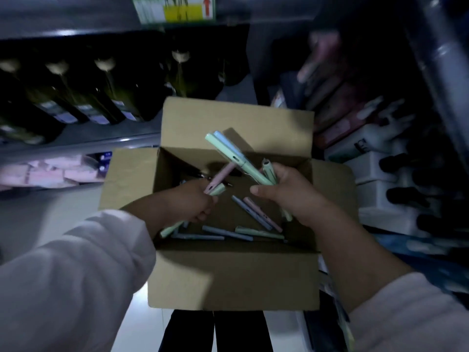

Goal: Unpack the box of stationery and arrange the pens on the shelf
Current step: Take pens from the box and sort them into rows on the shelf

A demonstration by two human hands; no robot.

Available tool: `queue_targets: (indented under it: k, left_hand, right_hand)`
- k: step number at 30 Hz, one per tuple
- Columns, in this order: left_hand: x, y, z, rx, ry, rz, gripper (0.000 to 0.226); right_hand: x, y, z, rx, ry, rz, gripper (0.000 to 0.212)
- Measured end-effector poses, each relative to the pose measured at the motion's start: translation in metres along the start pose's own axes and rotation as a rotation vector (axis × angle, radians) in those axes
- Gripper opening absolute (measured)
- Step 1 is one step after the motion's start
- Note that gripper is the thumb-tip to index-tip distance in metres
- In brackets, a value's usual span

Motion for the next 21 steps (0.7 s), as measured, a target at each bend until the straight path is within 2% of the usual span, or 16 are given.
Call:
queue_targets:
  k: [5, 9, 11, 13, 15, 17, 20, 21]
  left_hand:
    - [-0.05, -0.051, -0.022, -0.236, -0.172, 0.066, 0.03]
    - [-0.106, -0.097, -0.032, -0.377, -0.421, 0.176, 0.022]
    - [-0.137, -0.121, -0.032, -0.401, -0.531, 0.224, 0.027]
    - [-0.17, -0.143, -0.025, -0.358, -0.59, 0.269, 0.033]
    - [-0.198, -0.163, -0.012, -0.28, -0.615, 0.322, 0.034]
    - [-0.222, -0.182, 0.006, -0.2, -0.581, 0.379, 0.023]
    - [-0.246, -0.21, 0.035, -0.091, -0.481, 0.433, 0.01]
    - [-0.253, -0.22, 0.046, -0.058, -0.459, 0.45, 0.007]
  right_hand:
    - [0.04, -0.06, -0.023, -0.154, 0.028, -0.075, 0.024]
    - [0.067, -0.122, -0.044, -0.307, 0.031, -0.155, 0.039]
    - [0.075, -0.157, -0.055, -0.38, 0.002, -0.173, 0.038]
    - [0.079, -0.191, -0.064, -0.435, -0.05, -0.179, 0.026]
    - [0.083, -0.225, -0.069, -0.475, -0.105, -0.195, 0.029]
    - [0.081, -0.255, -0.075, -0.521, -0.115, -0.191, 0.035]
    - [0.067, -0.299, -0.087, -0.577, -0.037, -0.15, 0.018]
    - [0.061, -0.315, -0.092, -0.591, 0.014, -0.133, 0.019]
Point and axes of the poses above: each hand's wrist, its own y-axis towards the middle knuckle, its own z-axis out of the palm, x = y × z, the point moved 7 cm from there along y, towards the middle knuckle, and after that the axes turned 7 degrees about z, right-handed, at the moved point
